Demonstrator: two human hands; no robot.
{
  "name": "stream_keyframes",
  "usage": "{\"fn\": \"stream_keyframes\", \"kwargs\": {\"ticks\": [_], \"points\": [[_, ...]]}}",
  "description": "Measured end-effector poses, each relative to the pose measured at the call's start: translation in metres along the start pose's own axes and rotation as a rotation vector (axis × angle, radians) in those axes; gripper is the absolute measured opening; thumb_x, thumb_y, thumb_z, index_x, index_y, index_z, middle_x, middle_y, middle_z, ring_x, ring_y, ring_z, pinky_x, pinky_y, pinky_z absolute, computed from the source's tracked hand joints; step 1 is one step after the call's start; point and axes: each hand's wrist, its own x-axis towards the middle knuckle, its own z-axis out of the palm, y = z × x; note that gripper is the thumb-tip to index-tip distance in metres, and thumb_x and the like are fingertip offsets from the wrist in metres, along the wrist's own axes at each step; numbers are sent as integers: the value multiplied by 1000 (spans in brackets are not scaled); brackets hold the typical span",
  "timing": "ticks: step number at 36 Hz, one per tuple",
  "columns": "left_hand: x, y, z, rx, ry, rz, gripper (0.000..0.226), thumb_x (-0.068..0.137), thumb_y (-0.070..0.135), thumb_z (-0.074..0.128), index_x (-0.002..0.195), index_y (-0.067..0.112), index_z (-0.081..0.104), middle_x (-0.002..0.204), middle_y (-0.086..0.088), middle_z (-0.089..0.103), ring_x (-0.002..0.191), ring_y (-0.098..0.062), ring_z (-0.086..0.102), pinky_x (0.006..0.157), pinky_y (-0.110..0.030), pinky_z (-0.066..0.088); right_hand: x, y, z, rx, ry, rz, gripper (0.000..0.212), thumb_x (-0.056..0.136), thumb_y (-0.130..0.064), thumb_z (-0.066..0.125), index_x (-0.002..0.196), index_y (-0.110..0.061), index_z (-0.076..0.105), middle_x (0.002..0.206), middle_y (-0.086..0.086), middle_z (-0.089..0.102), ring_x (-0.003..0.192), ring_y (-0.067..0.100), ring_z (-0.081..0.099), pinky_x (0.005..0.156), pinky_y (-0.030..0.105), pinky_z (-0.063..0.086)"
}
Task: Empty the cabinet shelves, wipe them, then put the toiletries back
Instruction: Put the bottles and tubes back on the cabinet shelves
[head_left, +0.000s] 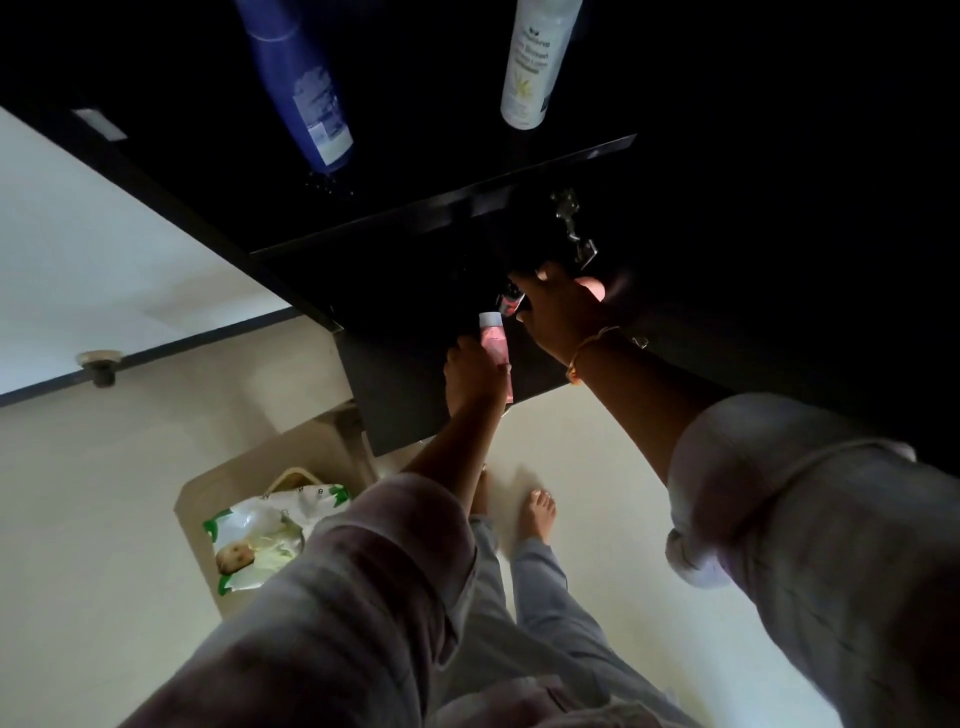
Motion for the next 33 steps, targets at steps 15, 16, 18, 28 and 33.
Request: {"fn": "stream_keyframes", "kwargs": {"ticks": [15,16,18,28,33], "points": [[-15,-15,-20,-151,9,-124,46,99,41,44,100,3,70,98,-18,71,96,-34,66,71,-29,42,1,-16,-5,71,83,-52,29,89,-21,65,115,-7,61,112,14,65,106,31,62,83,36,49],[-18,-18,-23,-180,18,-148,46,98,43,47,100,4,71,97,-17,71,95,-33,67,73,-30,46,-2,-17,-6,86,93,-43,29,88,-23,66,113,-9,62,110,13,66,104,31,63,80,36,51],[-25,-22,-30,-308,34,-210,42,94,44,55,99,6,72,92,-14,72,92,-31,67,75,-33,51,-10,-20,-8,154,108,-6,30,86,-26,67,111,-10,62,107,12,68,100,32,65,78,39,54],[-79,-9,-87,-932,6,-282,21,98,21,56,117,14,61,98,-6,68,87,-20,67,67,-28,56,-67,-37,-52,648,175,35,35,79,-26,78,109,-15,62,105,3,70,101,20,66,85,35,56],[-115,11,-121,-1034,23,-175,16,93,6,60,102,19,65,103,-9,70,93,-26,68,82,-39,56,-92,-53,-89,731,286,-53,30,81,-26,76,108,-20,64,99,-7,69,98,8,65,87,29,56]]}}
